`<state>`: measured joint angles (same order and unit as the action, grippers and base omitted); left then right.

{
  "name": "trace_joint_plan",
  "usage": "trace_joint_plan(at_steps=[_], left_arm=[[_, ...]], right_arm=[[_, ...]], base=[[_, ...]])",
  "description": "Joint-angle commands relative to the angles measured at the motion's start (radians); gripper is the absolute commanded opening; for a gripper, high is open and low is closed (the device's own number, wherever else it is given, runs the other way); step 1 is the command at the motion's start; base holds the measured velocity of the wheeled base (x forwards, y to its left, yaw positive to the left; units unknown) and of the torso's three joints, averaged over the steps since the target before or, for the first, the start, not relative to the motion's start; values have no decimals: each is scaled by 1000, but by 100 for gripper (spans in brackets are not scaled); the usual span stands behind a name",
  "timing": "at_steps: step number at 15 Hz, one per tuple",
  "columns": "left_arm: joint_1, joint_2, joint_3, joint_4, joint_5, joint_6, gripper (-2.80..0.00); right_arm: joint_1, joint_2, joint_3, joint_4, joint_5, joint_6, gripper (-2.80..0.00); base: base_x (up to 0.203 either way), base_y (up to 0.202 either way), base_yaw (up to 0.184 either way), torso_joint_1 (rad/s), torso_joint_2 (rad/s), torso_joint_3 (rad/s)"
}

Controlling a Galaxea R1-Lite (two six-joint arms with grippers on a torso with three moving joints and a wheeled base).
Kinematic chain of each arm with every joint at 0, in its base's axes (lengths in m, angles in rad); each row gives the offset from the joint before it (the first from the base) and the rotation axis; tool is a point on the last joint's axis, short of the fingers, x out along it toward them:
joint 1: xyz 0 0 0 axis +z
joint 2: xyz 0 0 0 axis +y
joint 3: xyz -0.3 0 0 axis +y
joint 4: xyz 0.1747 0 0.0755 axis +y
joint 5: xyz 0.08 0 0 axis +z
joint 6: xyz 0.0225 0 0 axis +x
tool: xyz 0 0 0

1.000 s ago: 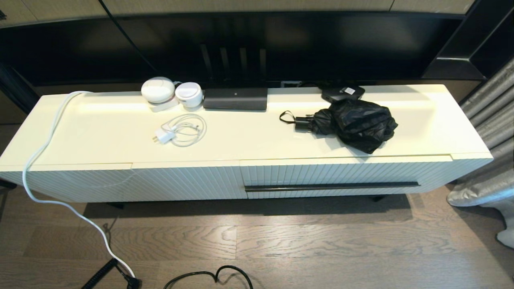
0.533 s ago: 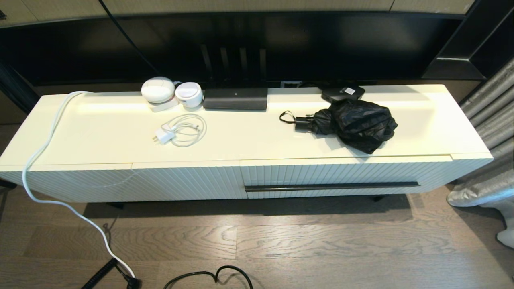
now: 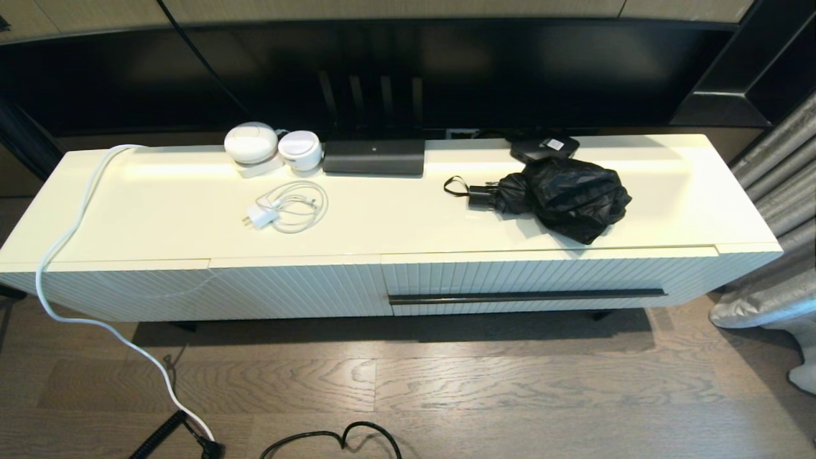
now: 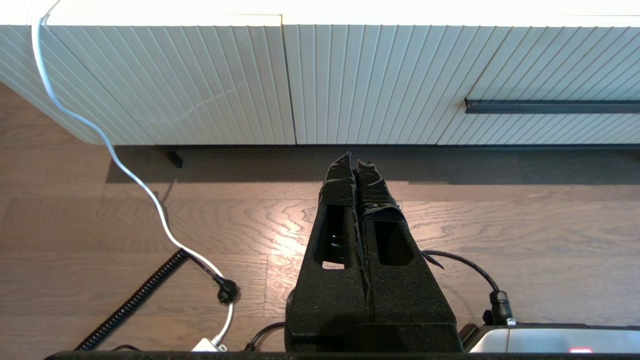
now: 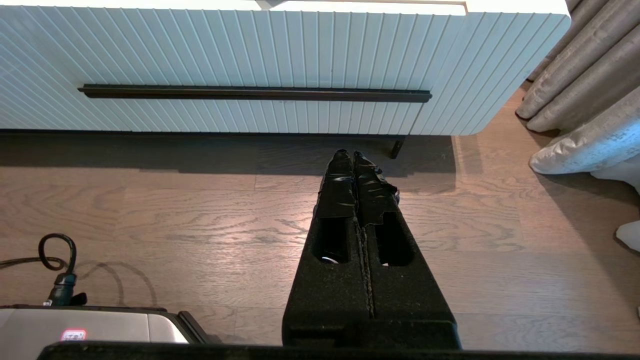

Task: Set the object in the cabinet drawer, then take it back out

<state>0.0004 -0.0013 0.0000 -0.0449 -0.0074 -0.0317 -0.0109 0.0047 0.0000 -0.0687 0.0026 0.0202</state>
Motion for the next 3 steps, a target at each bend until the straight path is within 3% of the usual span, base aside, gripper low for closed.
trace_joint_plan(at_steps=[1, 3], left_arm=[[1, 1, 0, -1, 0, -1, -280], [1, 1, 0, -1, 0, -1, -280]], right_arm=[[0, 5, 28, 0, 1, 1, -280], [0, 5, 28, -2, 1, 1, -280]], base=[[0, 0, 0, 0, 0, 0], [0, 0, 0, 0, 0, 0]])
